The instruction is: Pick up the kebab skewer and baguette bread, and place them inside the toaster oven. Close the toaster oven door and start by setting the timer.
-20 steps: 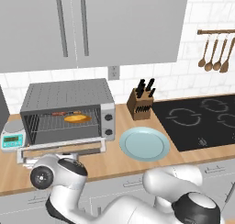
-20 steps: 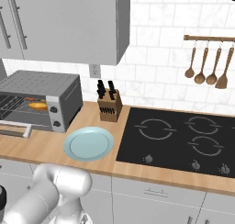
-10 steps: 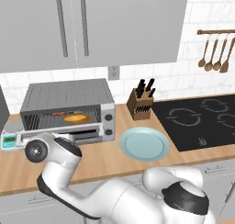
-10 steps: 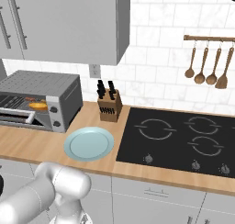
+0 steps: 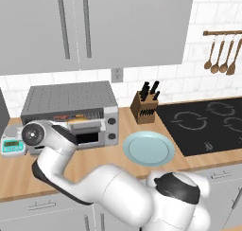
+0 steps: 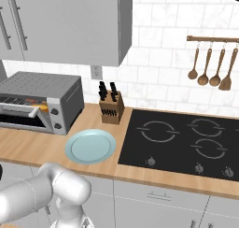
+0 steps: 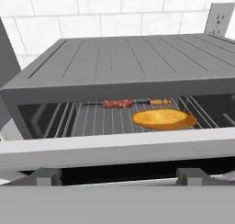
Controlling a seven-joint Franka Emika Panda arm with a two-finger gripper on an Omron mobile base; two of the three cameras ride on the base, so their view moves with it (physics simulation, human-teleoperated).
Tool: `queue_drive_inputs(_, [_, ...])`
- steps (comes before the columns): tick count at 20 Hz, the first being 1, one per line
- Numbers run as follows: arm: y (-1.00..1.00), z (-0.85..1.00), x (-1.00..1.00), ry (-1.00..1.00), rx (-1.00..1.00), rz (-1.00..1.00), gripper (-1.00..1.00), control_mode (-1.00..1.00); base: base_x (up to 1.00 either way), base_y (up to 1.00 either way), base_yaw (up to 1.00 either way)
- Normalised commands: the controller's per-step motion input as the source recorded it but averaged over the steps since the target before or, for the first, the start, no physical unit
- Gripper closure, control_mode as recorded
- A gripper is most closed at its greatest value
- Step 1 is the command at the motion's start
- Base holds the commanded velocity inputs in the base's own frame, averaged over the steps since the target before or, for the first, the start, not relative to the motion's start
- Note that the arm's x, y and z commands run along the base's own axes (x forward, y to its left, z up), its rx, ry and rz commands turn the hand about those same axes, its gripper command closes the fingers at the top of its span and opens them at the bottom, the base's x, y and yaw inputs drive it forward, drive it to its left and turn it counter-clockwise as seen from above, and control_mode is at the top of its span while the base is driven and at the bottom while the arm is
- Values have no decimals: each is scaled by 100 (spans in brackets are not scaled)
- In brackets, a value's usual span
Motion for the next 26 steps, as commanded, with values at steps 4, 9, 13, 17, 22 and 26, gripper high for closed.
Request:
queue_drive_inputs(4, [22, 0, 32, 5, 0, 0, -100, -100, 0, 0, 0])
queue_drive_inputs(9, [24, 0, 33, 6, 0, 0, -100, -100, 0, 0, 0])
queue_drive_inputs(13, [25, 0, 34, 8, 0, 1, -100, -100, 0, 0, 0])
queue_drive_inputs(17, [22, 0, 21, 10, 0, 3, -100, -100, 0, 0, 0])
queue_drive_inputs(22, [3, -1, -54, -7, 0, 3, -100, -100, 0, 0, 0])
queue_drive_inputs(26, [0, 0, -100, -18, 0, 0, -100, -100, 0, 0, 0])
